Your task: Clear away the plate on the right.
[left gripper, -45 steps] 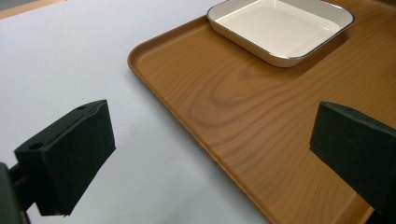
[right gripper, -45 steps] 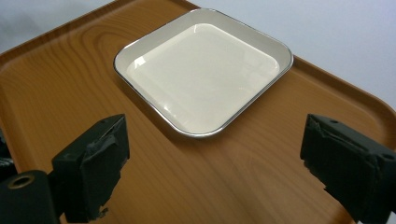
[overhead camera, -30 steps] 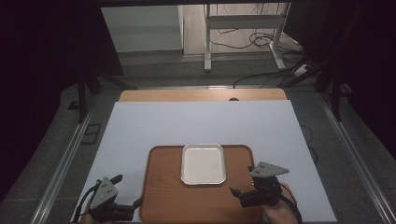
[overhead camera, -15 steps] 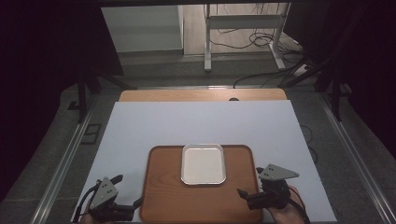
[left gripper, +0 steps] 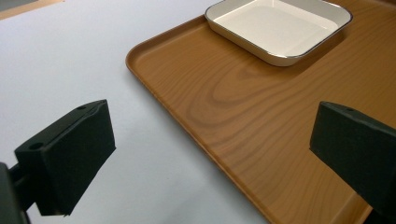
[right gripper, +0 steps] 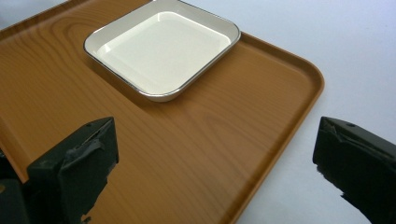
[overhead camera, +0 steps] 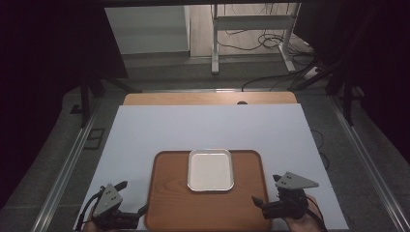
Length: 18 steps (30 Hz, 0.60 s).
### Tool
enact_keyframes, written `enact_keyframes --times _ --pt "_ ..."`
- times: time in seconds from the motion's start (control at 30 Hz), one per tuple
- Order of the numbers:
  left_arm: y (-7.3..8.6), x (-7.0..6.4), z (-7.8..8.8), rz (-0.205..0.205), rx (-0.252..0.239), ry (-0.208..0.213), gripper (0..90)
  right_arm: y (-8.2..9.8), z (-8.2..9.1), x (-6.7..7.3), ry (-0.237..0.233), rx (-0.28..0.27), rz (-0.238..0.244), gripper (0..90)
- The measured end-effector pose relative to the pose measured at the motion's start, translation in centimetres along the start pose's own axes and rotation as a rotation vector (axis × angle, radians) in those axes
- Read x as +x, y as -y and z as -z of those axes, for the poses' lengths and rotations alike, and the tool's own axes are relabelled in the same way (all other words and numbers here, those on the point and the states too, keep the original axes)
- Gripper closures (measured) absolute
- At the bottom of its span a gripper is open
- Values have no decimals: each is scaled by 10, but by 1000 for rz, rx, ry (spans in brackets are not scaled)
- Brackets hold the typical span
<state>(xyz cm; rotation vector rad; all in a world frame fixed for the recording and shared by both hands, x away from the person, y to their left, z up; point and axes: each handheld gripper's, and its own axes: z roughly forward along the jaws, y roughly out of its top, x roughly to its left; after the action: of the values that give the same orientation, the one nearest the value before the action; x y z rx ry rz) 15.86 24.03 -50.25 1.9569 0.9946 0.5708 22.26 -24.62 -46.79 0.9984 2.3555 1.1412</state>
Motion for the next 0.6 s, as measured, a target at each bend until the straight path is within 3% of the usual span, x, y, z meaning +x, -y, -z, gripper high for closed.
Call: enact_keyframes --times 0.6 --pt "0 0 0 1 -1 1 0 16 20 -10 71 -19 -31 0"
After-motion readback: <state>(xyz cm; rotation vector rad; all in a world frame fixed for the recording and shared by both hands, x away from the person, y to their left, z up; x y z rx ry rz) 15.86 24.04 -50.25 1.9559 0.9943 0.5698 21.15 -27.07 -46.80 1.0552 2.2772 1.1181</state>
